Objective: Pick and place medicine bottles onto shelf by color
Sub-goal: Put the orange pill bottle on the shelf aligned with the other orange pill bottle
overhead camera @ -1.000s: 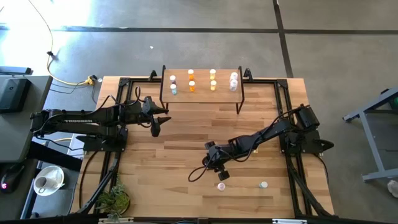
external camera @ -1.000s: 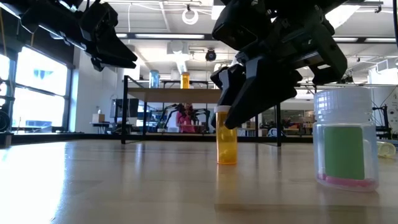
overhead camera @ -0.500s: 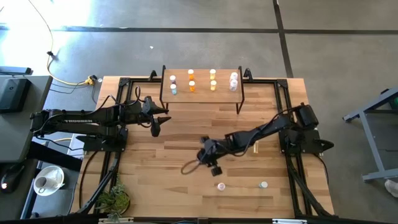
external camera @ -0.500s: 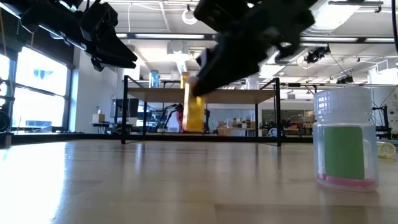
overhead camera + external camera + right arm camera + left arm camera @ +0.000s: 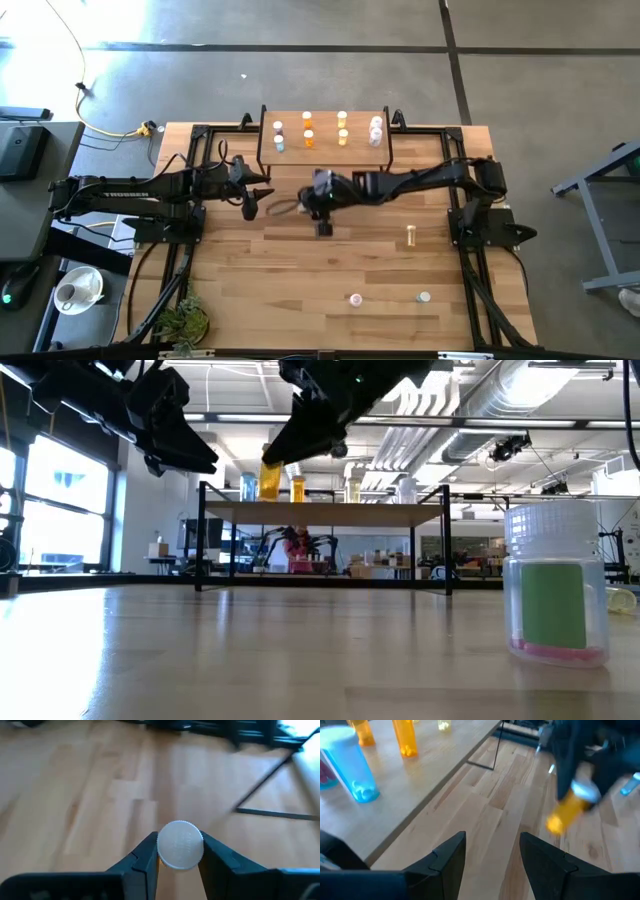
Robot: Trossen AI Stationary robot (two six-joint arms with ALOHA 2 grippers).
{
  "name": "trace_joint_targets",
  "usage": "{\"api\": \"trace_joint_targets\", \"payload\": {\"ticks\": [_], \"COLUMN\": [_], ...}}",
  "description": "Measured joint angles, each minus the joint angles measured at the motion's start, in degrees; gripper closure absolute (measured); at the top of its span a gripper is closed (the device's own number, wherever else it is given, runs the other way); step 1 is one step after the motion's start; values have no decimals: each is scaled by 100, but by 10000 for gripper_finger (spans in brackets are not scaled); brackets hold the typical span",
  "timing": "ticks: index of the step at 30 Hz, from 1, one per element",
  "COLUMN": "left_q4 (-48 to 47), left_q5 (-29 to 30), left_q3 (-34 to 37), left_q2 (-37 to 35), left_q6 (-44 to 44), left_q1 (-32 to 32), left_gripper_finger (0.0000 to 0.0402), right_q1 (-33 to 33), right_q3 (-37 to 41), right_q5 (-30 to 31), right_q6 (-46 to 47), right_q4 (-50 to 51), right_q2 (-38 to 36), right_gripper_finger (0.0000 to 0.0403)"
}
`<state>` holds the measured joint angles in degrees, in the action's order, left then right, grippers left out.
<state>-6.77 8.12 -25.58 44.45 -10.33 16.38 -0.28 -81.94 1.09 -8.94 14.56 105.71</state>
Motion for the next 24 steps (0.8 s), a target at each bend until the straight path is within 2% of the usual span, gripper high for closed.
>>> {"api": "trace_joint_targets", "payload": {"ticks": [13,24], "left_q4": [-249,-249], "left_q5": [-2,-2], "left_q3": [1,2], "left_q2": [2,2], "left_q6": [-2,-2], "left_q1": [2,2], "left_gripper_finger": [227,227], "right_q1": [-1184,-1820], "right_q3": [-1195,-1674], "right_q5": [2,-20], "right_q6": [-207,158], "right_q4": [911,1120], "right_q2": [0,-2], "right_gripper_finger": [304,304]}}
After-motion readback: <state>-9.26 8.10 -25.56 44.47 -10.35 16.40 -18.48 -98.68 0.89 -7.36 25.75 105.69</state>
